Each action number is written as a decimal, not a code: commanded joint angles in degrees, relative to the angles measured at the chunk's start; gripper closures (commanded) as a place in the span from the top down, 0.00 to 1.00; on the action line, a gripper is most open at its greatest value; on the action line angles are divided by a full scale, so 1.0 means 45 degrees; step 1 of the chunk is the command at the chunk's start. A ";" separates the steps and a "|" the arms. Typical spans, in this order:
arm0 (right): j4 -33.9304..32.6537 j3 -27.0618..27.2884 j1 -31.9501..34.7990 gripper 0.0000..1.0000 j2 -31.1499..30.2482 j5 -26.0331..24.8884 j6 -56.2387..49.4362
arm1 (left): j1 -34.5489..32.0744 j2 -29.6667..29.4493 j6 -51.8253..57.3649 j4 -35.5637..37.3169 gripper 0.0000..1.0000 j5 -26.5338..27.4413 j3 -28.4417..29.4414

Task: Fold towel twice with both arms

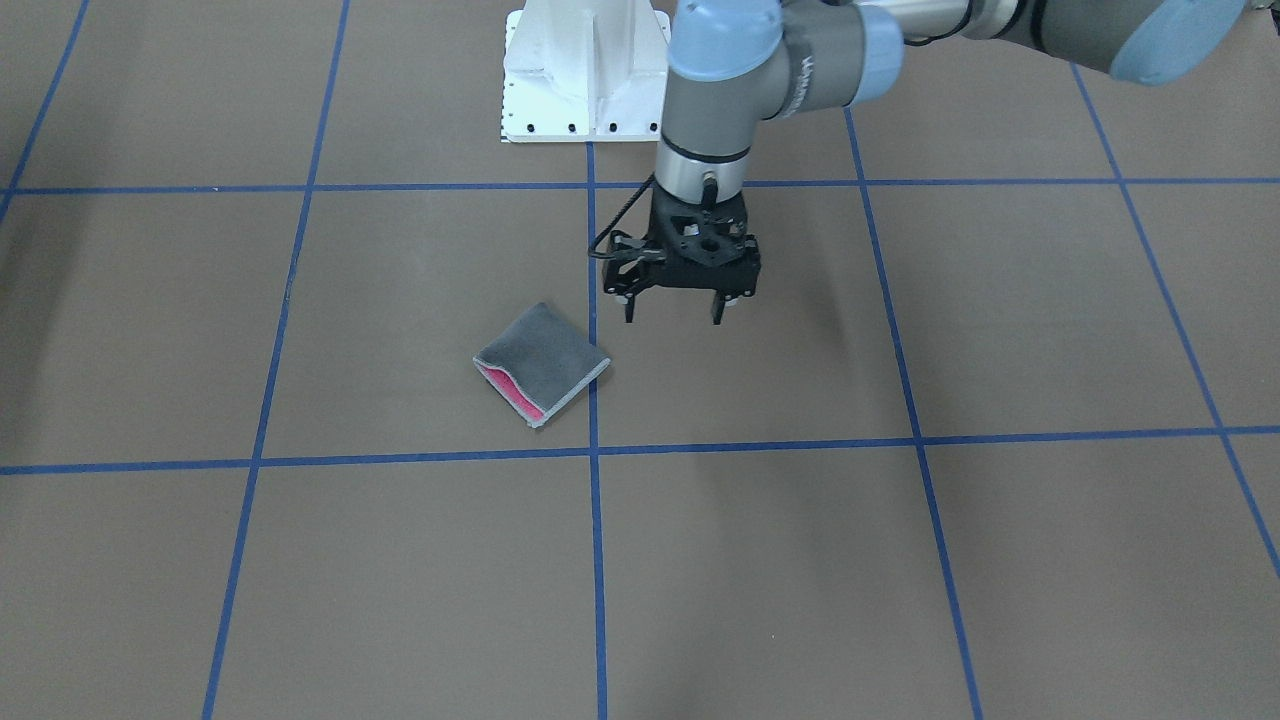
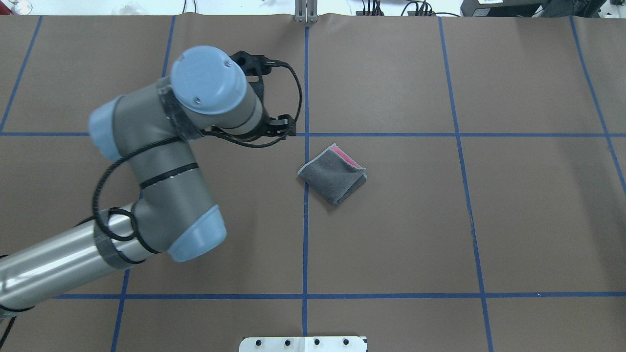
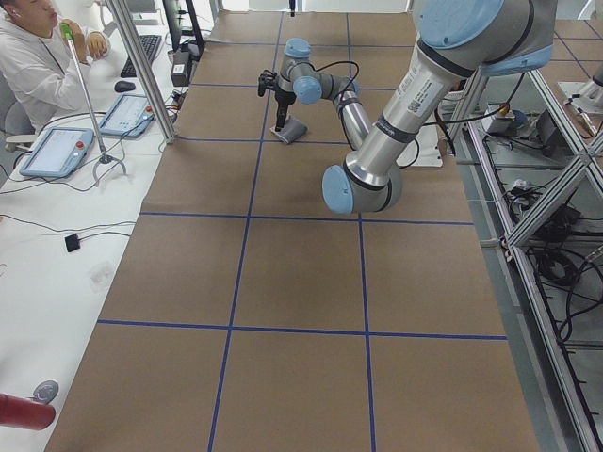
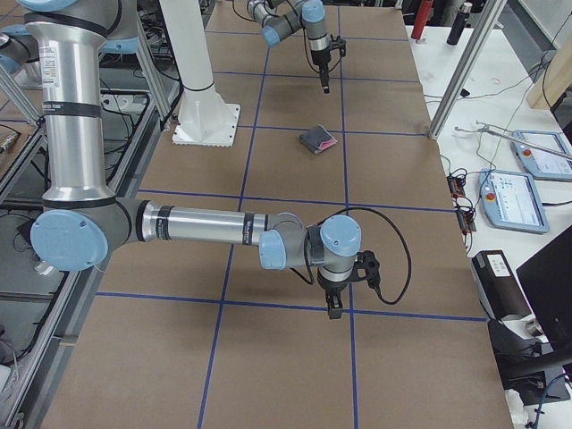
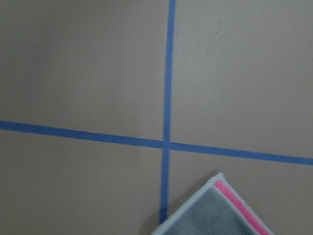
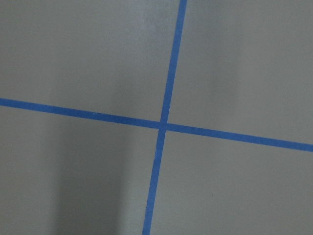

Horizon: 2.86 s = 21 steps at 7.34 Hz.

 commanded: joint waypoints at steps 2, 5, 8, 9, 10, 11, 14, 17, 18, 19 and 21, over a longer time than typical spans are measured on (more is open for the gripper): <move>-0.0011 -0.0021 0.0066 1.00 -0.0202 0.0035 0.0038 | -0.2937 0.3988 0.5217 0.1510 1.00 -0.2162 -0.3357; 0.0008 -0.0021 0.0105 1.00 -0.0260 0.0016 0.0097 | -0.7094 0.6919 1.0009 0.1373 1.00 -0.4992 -0.3130; -0.0011 -0.0002 0.0203 1.00 -0.0183 0.0036 0.0117 | -0.8319 0.8918 1.0487 0.1392 1.00 -0.5844 -0.2408; -0.0012 -0.0002 0.0203 1.00 -0.0182 0.0036 0.0117 | -0.8842 0.9152 1.1241 0.1315 1.00 -0.5843 -0.2134; -0.0012 0.0018 0.0203 1.00 -0.0182 0.0036 0.0117 | -0.9350 0.9309 1.2486 0.1353 1.00 -0.5901 -0.2054; -0.0012 -0.0002 0.0203 1.00 -0.0182 0.0036 0.0117 | -0.9722 0.9891 1.3156 0.1315 1.00 -0.5921 -0.1976; -0.0011 -0.0002 0.0222 1.00 -0.0202 0.0075 0.0097 | -1.1749 1.1259 1.5189 0.0344 1.00 -0.6172 -0.1490; 0.0008 0.0018 0.0222 1.00 -0.0221 0.0094 0.0078 | -1.1835 1.1870 1.4284 -0.0736 1.00 -0.7034 -0.0843; 0.0008 0.0018 0.0222 1.00 -0.0221 0.0114 0.0078 | -1.1854 1.1927 1.3426 -0.1142 1.00 -0.7034 -0.0900; 0.0008 0.0018 0.0222 1.00 -0.0221 0.0114 0.0097 | -1.1835 1.1928 1.3378 -0.1398 1.00 -0.7015 -0.0862; 0.0008 0.0037 0.0222 1.00 -0.0241 0.0094 0.0078 | -1.1816 1.1830 1.3378 -0.1420 1.00 -0.7034 -0.0843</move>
